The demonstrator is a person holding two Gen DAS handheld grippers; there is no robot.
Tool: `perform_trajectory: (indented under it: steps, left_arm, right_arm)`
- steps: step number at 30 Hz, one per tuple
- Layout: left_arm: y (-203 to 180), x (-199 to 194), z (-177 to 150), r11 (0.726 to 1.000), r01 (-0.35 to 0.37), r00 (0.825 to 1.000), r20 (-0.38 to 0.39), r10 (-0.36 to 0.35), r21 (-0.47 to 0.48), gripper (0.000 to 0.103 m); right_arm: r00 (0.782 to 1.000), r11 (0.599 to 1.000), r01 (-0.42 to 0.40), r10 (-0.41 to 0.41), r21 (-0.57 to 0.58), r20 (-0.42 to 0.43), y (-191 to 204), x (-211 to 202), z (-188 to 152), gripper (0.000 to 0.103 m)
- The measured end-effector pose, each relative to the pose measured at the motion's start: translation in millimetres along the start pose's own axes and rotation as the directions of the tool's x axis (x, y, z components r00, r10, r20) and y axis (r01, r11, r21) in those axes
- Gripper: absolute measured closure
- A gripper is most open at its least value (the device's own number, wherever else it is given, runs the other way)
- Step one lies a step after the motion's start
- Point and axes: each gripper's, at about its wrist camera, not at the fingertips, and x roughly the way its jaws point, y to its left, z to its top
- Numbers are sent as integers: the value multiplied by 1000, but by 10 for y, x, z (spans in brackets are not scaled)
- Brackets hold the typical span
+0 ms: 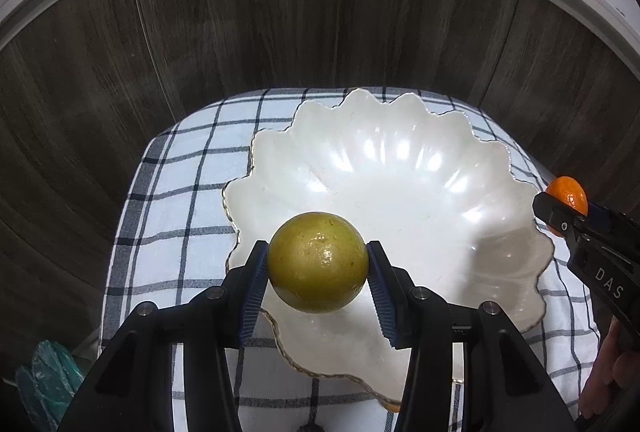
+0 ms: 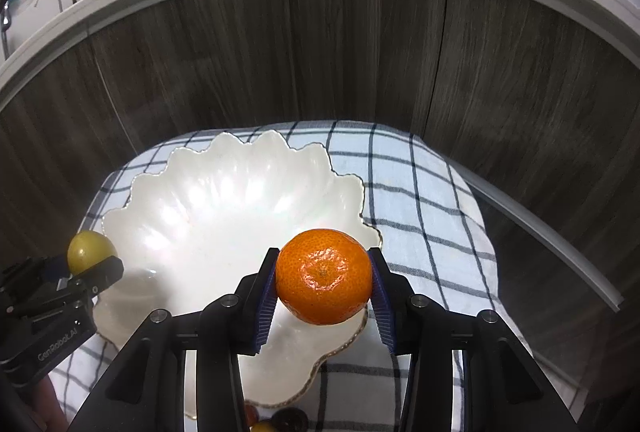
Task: Organize fruits
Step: 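Carry both fruits over the white bowl and open both tools to drop them, then withdraw both open tools from the bowl back toward the loose fruits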
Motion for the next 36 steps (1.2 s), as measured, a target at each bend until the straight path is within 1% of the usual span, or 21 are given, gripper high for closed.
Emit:
perform_trajectory:
  steps: [4,7,10,11,12,13,14,15,16,17,21,23,25,36]
  left_arm:
    - [16,72,-5,1000,4,1000,-30,-5,-14,55]
    - [17,100,-11,1000,-7,999,-50,6,-22,55]
    - [31,122,-12,999,-6,998,-64,4,-31,55]
    - [32,117,-13,999,-7,998,-62,5,-32,49]
    - [32,98,-10,999,-12,999,-52,11,-32,35]
    - [34,66,-3,999,-20,999,-36,18,-32,27]
    - [33,25,7,999,-24,1000,-17,24,-31,21]
    - [29,-5,21,999,-28,1000,-6,28,-27,20]
    - [33,-14,42,999,-30,1000,-6,30,-25,20]
    - [33,-21,55,999,-31,1000,-6,31,-24,19]
    - [62,-79,88,997,-62,998,13,62,-35,4]
    - [68,-117,96,997,-67,997,24,68,-34,2]
    - [67,-140,100,997,-71,997,28,72,-32,2]
    - [57,-322,103,997,-72,996,52,73,-34,2]
  right_arm:
    - [1000,1000,6,-6,-1,-23,12,81,9,60]
    - [999,1000,5,-5,2,-45,17,130,3,59]
    - [999,1000,8,-7,8,-46,14,142,3,58]
    - [999,1000,10,-10,7,-50,17,149,5,57]
    - [998,1000,18,-17,5,-53,20,160,8,55]
    - [999,1000,19,-18,10,-50,15,152,12,41]
    - [999,1000,15,-15,15,-41,8,139,18,30]
    - [1000,1000,16,-16,22,-27,-2,108,29,26]
    - [1000,999,22,-21,25,-15,-7,81,41,24]
    - [1000,999,24,-24,27,-4,-12,53,58,24]
    - [1000,999,26,-26,38,12,-26,-12,116,24]
    - [999,999,32,-33,37,16,-27,-36,133,23]
    - [999,999,30,-31,36,19,-25,-53,141,20]
    - [999,999,32,-33,39,37,-30,-206,106,20]
